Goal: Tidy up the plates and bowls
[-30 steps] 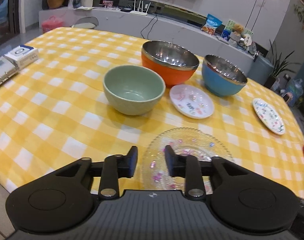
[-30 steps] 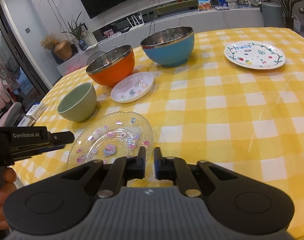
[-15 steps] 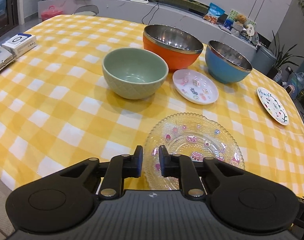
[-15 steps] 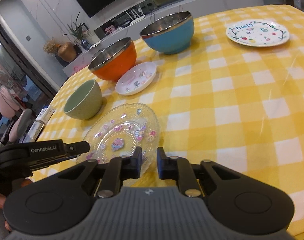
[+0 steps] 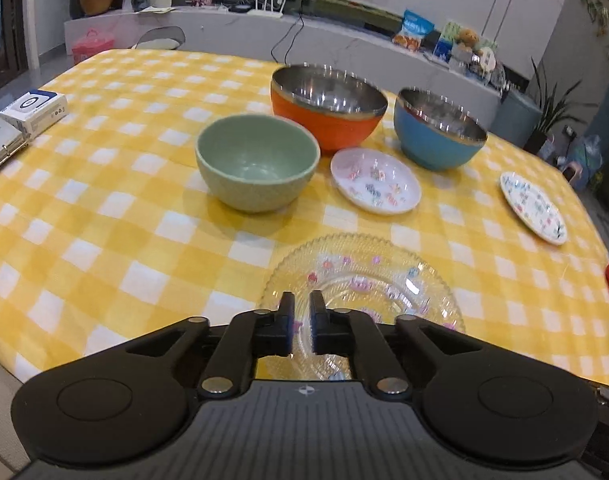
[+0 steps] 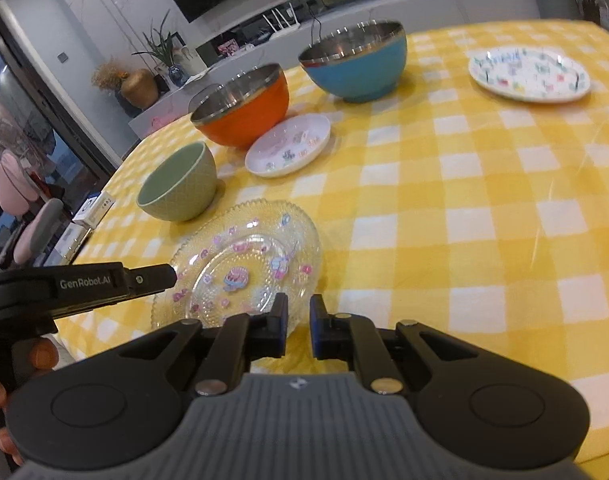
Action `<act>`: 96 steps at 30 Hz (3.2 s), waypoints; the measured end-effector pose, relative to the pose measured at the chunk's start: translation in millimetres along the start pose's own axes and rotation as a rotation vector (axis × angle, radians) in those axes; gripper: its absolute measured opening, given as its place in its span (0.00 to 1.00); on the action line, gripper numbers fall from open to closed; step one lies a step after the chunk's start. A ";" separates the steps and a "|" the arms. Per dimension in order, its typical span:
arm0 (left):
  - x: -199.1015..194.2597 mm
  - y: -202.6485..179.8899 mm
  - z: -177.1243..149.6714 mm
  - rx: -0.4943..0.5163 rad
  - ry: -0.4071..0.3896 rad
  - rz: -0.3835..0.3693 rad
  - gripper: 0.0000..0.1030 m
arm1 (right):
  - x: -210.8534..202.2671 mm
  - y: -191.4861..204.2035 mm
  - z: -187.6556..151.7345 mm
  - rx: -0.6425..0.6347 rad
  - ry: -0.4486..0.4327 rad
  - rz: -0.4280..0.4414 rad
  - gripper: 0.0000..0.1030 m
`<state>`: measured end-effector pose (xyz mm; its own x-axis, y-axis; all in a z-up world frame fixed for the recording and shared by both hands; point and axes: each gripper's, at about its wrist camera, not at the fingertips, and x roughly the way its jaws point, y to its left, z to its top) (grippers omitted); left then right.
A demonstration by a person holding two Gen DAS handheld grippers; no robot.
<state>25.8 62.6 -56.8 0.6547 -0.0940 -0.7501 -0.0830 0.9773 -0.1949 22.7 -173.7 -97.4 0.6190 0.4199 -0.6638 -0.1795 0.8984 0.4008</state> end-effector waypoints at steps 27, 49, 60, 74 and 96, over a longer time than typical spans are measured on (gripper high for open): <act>26.1 -123.5 40.0 0.036 -0.217 -0.221 0.66 | -56.2 -94.6 64.7 0.127 -0.301 -0.463 0.58; 122.0 -199.3 65.8 0.131 -0.072 -0.279 0.66 | -6.4 -177.3 107.7 0.281 -0.311 -0.452 0.63; 158.4 -212.9 71.3 0.119 -0.044 -0.257 0.70 | 11.0 -205.2 128.2 0.298 -0.322 -0.440 0.60; 167.5 -224.6 74.9 0.124 -0.008 -0.300 0.23 | 24.2 -208.0 127.2 0.287 -0.324 -0.425 0.24; 127.6 -205.7 62.0 0.170 -0.006 -0.302 0.24 | -1.6 -172.6 104.0 0.323 -0.282 -0.390 0.01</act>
<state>173.0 -138.7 -73.3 0.6350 -0.3830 -0.6709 0.2413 0.9233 -0.2987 132.2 -342.8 -99.9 0.7802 -0.0249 -0.6250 0.3181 0.8761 0.3623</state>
